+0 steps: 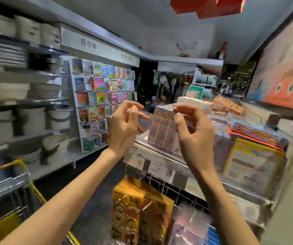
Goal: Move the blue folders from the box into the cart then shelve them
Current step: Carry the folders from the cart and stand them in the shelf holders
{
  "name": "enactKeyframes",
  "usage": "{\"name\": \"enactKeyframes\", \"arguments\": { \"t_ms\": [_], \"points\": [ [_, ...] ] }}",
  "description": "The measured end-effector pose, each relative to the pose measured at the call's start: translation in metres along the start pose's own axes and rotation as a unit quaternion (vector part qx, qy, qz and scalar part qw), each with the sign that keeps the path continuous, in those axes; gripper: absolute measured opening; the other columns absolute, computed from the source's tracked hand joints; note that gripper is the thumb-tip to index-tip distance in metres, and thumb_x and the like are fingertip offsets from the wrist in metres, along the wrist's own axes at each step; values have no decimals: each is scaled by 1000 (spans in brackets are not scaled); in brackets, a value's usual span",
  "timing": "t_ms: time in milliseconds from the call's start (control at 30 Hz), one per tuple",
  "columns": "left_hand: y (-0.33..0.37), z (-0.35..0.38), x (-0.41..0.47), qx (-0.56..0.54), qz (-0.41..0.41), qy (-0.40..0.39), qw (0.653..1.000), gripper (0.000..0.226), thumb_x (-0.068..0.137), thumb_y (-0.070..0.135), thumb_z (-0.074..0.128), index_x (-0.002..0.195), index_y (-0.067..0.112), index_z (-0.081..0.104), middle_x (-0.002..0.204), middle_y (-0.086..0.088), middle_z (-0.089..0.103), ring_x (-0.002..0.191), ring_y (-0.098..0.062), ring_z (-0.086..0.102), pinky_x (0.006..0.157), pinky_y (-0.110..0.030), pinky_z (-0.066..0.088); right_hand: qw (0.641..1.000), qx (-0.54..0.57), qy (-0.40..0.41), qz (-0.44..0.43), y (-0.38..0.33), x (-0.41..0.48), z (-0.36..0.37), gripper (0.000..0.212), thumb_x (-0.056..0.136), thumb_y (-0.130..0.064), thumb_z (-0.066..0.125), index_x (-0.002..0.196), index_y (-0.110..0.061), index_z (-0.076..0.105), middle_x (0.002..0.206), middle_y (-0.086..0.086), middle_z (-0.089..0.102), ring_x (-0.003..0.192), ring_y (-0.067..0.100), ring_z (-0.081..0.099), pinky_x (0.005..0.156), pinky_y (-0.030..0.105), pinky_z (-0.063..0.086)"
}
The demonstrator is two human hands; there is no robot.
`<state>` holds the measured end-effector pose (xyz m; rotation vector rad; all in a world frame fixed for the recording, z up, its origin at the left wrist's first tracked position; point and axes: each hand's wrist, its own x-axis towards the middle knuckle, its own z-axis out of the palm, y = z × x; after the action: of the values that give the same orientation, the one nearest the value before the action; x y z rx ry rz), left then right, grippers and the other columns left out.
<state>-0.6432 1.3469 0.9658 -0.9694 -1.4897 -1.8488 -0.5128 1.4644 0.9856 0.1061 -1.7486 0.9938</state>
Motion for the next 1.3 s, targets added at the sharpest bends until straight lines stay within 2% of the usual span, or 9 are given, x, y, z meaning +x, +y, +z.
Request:
{"name": "enactKeyframes", "arguments": {
  "t_ms": [100,233,367,533,667,767,933,1133,1300],
  "points": [
    [-27,-26,9,-15,-33,-5,999,22,107,16,43,100,8,62,79,-4,75,52,-30,66,45,-36,52,1000,6,14,27,11,-2,47,14,98,-22,58,110,-20,65,99,-12,70,91,3,65,77,21,53],
    [-62,-63,11,-25,-55,-9,998,20,106,9,43,101,-1,60,82,-17,73,52,-16,67,43,-20,45,998,22,15,61,25,-18,102,13,99,-22,58,110,-21,64,102,-12,70,97,3,65,79,24,55],
    [-94,-92,3,-21,-80,6,997,25,104,12,42,101,-4,60,80,-20,73,49,-20,65,43,-18,41,996,39,1,78,34,-34,145,11,99,-20,58,108,-18,63,100,-12,69,95,2,65,75,20,53],
    [-128,-125,-13,25,-113,14,993,25,103,11,41,102,-6,60,80,-25,70,52,-10,65,45,-15,42,985,112,-22,126,49,-57,197,12,100,-22,57,110,-19,63,99,-8,71,93,6,67,77,35,58],
    [-154,-164,-30,105,-166,33,980,19,105,6,43,105,-5,59,74,-11,70,50,-12,64,44,-16,43,966,191,-63,163,64,-86,239,10,100,-15,57,107,-15,64,96,-7,70,86,0,66,66,14,50],
    [-173,-199,-40,156,-220,59,961,17,105,6,42,104,2,59,79,-20,69,48,-12,63,42,-16,42,954,206,-98,193,80,-111,274,10,99,-14,58,104,-13,66,93,-6,70,75,2,63,64,14,45],
    [-214,-258,-86,227,-303,83,922,18,105,11,44,105,1,59,74,-18,72,44,-32,58,42,-31,45,933,207,-169,240,113,-162,322,10,98,-12,58,101,-12,67,88,-5,68,71,0,60,65,12,42],
    [-262,-318,-153,303,-407,84,858,12,104,15,48,106,9,58,74,-7,74,44,-25,60,46,-29,49,889,177,-269,325,146,-231,369,10,96,-12,59,98,-13,69,89,-6,71,81,1,62,69,8,43],
    [-307,-381,-204,330,-493,73,802,10,105,22,48,109,17,57,79,-1,76,52,-28,66,51,-27,49,839,135,-334,409,176,-284,417,10,95,-20,61,94,-15,70,85,-4,70,72,-2,57,65,9,43]
  ]
}}
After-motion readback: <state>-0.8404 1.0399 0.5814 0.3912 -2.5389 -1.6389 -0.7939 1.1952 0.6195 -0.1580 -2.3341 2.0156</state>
